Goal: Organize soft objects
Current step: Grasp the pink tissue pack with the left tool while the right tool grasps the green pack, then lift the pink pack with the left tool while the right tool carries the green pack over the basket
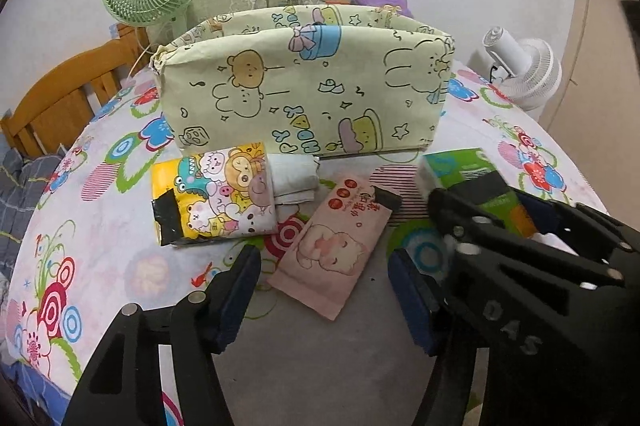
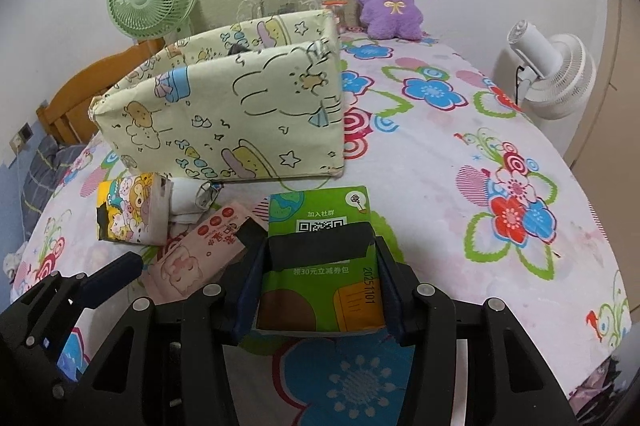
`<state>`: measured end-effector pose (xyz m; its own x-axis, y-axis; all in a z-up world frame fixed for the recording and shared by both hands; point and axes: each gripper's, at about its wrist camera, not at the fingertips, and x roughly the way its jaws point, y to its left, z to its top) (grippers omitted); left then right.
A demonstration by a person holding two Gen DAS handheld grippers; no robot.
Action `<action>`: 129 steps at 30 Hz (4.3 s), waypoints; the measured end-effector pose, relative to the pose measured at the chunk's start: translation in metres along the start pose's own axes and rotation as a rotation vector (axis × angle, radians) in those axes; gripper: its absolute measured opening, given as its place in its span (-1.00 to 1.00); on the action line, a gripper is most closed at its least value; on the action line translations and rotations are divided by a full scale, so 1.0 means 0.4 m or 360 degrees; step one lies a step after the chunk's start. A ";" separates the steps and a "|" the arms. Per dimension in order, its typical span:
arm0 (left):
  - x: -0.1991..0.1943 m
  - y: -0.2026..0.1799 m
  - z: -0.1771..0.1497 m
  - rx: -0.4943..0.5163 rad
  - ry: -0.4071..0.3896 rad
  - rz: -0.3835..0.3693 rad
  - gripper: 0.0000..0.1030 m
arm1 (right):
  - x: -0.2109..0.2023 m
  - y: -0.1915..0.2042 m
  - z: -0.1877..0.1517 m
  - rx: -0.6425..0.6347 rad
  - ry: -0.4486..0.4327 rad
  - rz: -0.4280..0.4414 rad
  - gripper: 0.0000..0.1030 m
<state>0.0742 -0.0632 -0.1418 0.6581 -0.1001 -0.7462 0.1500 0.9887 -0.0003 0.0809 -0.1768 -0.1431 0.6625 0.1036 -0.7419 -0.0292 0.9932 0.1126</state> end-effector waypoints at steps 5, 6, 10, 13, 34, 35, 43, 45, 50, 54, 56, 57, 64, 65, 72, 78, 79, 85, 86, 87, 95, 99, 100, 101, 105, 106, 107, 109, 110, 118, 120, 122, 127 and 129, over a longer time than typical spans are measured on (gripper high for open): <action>0.006 -0.001 0.009 0.0012 -0.0013 0.0012 0.36 | -0.009 -0.004 -0.002 0.0002 0.0001 0.0005 0.04; 0.008 -0.002 0.013 0.0017 -0.0016 0.0014 0.36 | -0.008 -0.005 -0.002 0.0000 0.0002 0.0004 0.04; 0.022 -0.004 0.019 0.0028 -0.0008 -0.0004 0.38 | -0.004 -0.006 0.001 0.0008 0.0012 0.0004 0.04; 0.034 -0.007 0.024 0.0032 -0.0001 -0.0020 0.38 | 0.004 -0.009 0.005 0.0016 0.0024 0.0006 0.04; 0.011 -0.030 0.037 0.0004 -0.0007 -0.0110 -0.24 | -0.011 -0.023 0.019 0.0067 0.0010 0.0044 0.05; 0.004 -0.030 0.037 0.0002 -0.0015 -0.0113 -0.24 | -0.018 -0.022 0.020 0.0066 0.0001 0.0047 0.05; -0.060 -0.033 0.041 -0.0004 -0.0094 -0.0111 -0.24 | -0.082 -0.015 0.027 0.0075 -0.0077 0.0062 0.04; -0.079 -0.033 0.044 -0.0009 -0.0121 -0.0112 -0.24 | -0.099 -0.013 0.030 0.0080 -0.0101 0.0061 0.04; -0.121 -0.033 0.053 -0.0016 -0.0187 -0.0105 -0.24 | -0.142 -0.001 0.040 0.0058 -0.0164 0.0060 0.04; -0.155 -0.029 0.063 -0.0019 -0.0236 -0.0093 -0.24 | -0.181 0.011 0.049 0.0047 -0.0215 0.0059 0.04; -0.172 -0.025 0.064 -0.0020 -0.0258 -0.0087 -0.24 | -0.197 0.017 0.053 0.0044 -0.0234 0.0059 0.04; -0.181 -0.024 0.066 -0.0021 -0.0268 -0.0084 -0.24 | -0.207 0.020 0.055 0.0041 -0.0246 0.0062 0.04; -0.231 -0.015 0.083 -0.0026 -0.0335 -0.0054 -0.24 | -0.257 0.042 0.073 0.0025 -0.0306 0.0055 0.04; -0.240 -0.013 0.086 -0.0024 -0.0344 -0.0050 -0.24 | -0.265 0.045 0.076 0.0023 -0.0315 0.0056 0.04; -0.291 -0.001 0.105 -0.0024 -0.0409 -0.0028 -0.24 | -0.312 0.064 0.098 0.0011 -0.0375 0.0055 0.04; -0.328 0.007 0.124 -0.0027 -0.0468 -0.0016 -0.24 | -0.352 0.078 0.120 -0.0002 -0.0432 0.0065 0.04; -0.334 0.008 0.128 -0.0027 -0.0478 -0.0014 -0.24 | -0.358 0.079 0.124 -0.0003 -0.0440 0.0065 0.04; -0.355 0.013 0.143 -0.0030 -0.0510 -0.0009 -0.24 | -0.380 0.089 0.143 -0.0008 -0.0474 0.0069 0.04; -0.359 0.014 0.147 -0.0028 -0.0516 -0.0008 -0.24 | -0.383 0.090 0.146 -0.0009 -0.0479 0.0070 0.04; -0.361 0.015 0.151 -0.0028 -0.0521 -0.0006 -0.24 | -0.384 0.092 0.150 -0.0009 -0.0485 0.0071 0.04; -0.368 0.025 0.176 -0.0036 -0.0548 0.0006 -0.24 | -0.386 0.100 0.181 -0.0018 -0.0511 0.0085 0.04; -0.364 0.027 0.193 -0.0035 -0.0551 0.0011 -0.24 | -0.379 0.099 0.198 -0.0001 -0.0513 0.0096 0.04; -0.363 0.028 0.199 -0.0032 -0.0553 0.0014 -0.24 | -0.378 0.098 0.202 0.0001 -0.0514 0.0100 0.04; -0.362 0.029 0.203 -0.0031 -0.0556 0.0015 -0.24 | -0.377 0.098 0.207 0.0002 -0.0517 0.0103 0.04; -0.355 0.034 0.226 -0.0039 -0.0565 0.0015 -0.24 | -0.368 0.099 0.232 0.0006 -0.0528 0.0110 0.04; -0.352 0.036 0.233 -0.0040 -0.0566 0.0016 -0.24 | -0.365 0.100 0.237 0.0006 -0.0530 0.0110 0.04; -0.347 0.037 0.239 -0.0042 -0.0566 0.0019 -0.24 | -0.360 0.101 0.244 0.0006 -0.0530 0.0113 0.04; -0.338 0.040 0.250 -0.0046 -0.0562 0.0022 -0.24 | -0.347 0.101 0.257 0.0006 -0.0526 0.0118 0.04; -0.331 0.042 0.254 -0.0049 -0.0558 0.0024 -0.24 | -0.343 0.100 0.261 0.0006 -0.0523 0.0120 0.04; -0.282 0.056 0.299 -0.0064 -0.0530 0.0039 -0.24 | -0.287 0.102 0.307 -0.0001 -0.0491 0.0132 0.04; -0.268 0.059 0.310 -0.0065 -0.0523 0.0044 -0.24 | -0.272 0.102 0.320 -0.0002 -0.0484 0.0132 0.04; -0.254 0.062 0.321 -0.0066 -0.0516 0.0046 -0.24 | -0.257 0.101 0.331 -0.0001 -0.0477 0.0132 0.04; -0.220 0.071 0.347 -0.0069 -0.0493 0.0051 -0.24 | -0.215 0.103 0.357 0.0006 -0.0454 0.0134 0.04; -0.205 0.077 0.358 -0.0074 -0.0484 0.0053 -0.24 | -0.199 0.104 0.368 0.0005 -0.0445 0.0135 0.04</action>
<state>0.1305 -0.0407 0.0146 0.8537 -0.0896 -0.5130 0.0953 0.9953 -0.0152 0.1373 -0.1516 0.0179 0.8386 0.1673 -0.5185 -0.0913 0.9814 0.1690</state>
